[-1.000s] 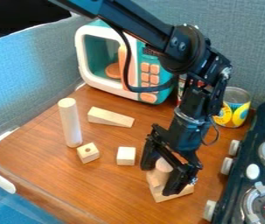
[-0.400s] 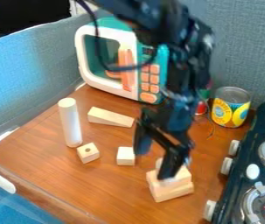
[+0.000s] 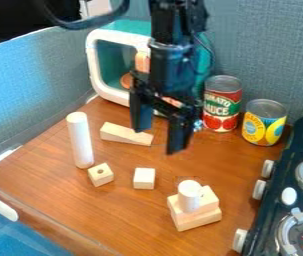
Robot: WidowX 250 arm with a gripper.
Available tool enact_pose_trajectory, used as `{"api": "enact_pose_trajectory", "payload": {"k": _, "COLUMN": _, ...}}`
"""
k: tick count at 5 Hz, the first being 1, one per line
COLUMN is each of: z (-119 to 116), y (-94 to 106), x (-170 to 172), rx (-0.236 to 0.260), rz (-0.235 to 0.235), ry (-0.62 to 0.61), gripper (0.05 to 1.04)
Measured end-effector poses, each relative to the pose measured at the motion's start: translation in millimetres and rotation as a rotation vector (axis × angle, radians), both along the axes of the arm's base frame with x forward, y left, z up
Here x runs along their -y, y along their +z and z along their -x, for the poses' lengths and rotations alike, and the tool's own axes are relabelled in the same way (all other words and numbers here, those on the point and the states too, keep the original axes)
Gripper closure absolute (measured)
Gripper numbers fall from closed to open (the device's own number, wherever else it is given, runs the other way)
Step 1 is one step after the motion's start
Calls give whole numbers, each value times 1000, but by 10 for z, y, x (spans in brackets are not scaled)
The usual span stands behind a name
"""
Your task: Put the short cylinder on the rectangular block
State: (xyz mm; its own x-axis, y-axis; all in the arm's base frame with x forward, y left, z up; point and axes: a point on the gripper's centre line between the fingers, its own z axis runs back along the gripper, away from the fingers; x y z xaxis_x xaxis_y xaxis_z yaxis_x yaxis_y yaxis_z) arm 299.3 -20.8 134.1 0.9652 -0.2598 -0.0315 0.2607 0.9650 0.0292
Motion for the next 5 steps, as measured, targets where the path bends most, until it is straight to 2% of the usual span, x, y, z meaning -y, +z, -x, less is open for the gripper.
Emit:
{"api": "enact_pose_trajectory", "payload": {"k": 1, "z": -42, "y": -50, "x": -75, "rx": -27, "rz": -41, "ry": 31, "gripper": 82}}
{"api": "enact_pose_trajectory", "payload": {"k": 2, "z": -84, "y": -224, "x": -134, "rx": -86, "rz": -90, "ry": 77, "gripper": 82}}
{"api": "enact_pose_trajectory", "payload": {"k": 5, "z": -88, "y": -225, "x": -138, "rx": -86, "rz": -90, "ry": 77, "gripper": 82}}
